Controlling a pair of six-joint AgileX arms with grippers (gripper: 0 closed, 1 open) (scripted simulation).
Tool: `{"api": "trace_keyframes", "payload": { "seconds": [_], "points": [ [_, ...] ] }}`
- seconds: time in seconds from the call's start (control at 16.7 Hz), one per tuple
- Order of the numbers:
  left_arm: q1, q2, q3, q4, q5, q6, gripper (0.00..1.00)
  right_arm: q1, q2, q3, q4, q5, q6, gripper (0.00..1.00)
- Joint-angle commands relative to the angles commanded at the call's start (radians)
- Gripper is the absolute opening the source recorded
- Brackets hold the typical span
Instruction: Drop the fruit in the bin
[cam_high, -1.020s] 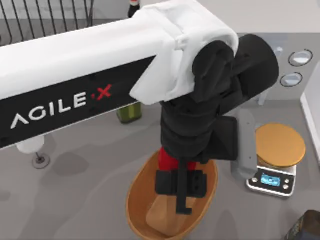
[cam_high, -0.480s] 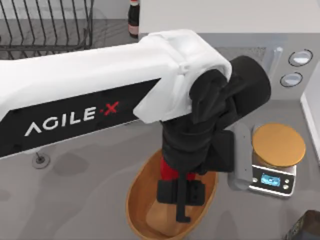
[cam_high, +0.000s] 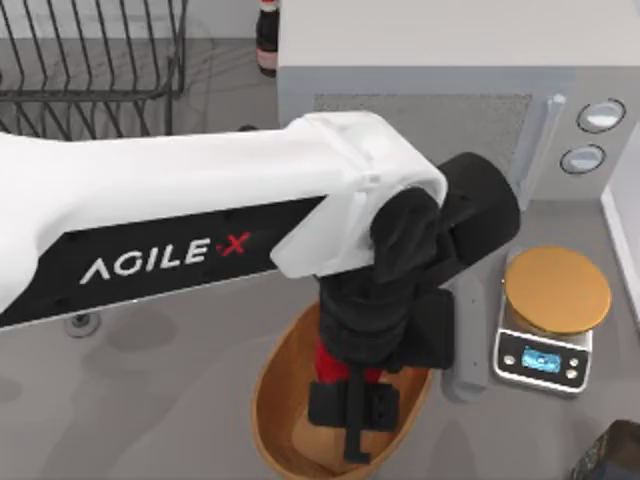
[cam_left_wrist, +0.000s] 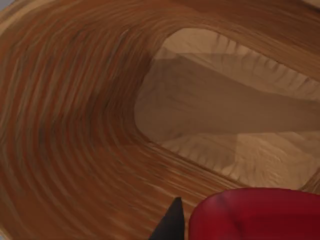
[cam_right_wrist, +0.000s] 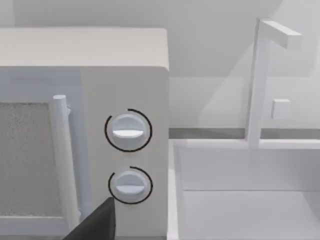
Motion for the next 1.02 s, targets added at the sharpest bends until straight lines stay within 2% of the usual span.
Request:
{"api": "trace_keyframes", "payload": {
  "seconds": [0.18,0.96,1.02],
  "points": [
    [0.0,0.0,0.0,0.0,0.0,0.0,0.0,0.0,0.0,0.0,0.0,0.0,0.0,1.0],
    [0.0,0.0,0.0,0.0,0.0,0.0,0.98,0.0,0.0,0.0,0.0,0.0,0.0,1.0],
    [0.0,0.0,0.0,0.0,0.0,0.0,1.0,0.0,0.0,0.0,0.0,0.0,0.0,1.0]
  ]
}}
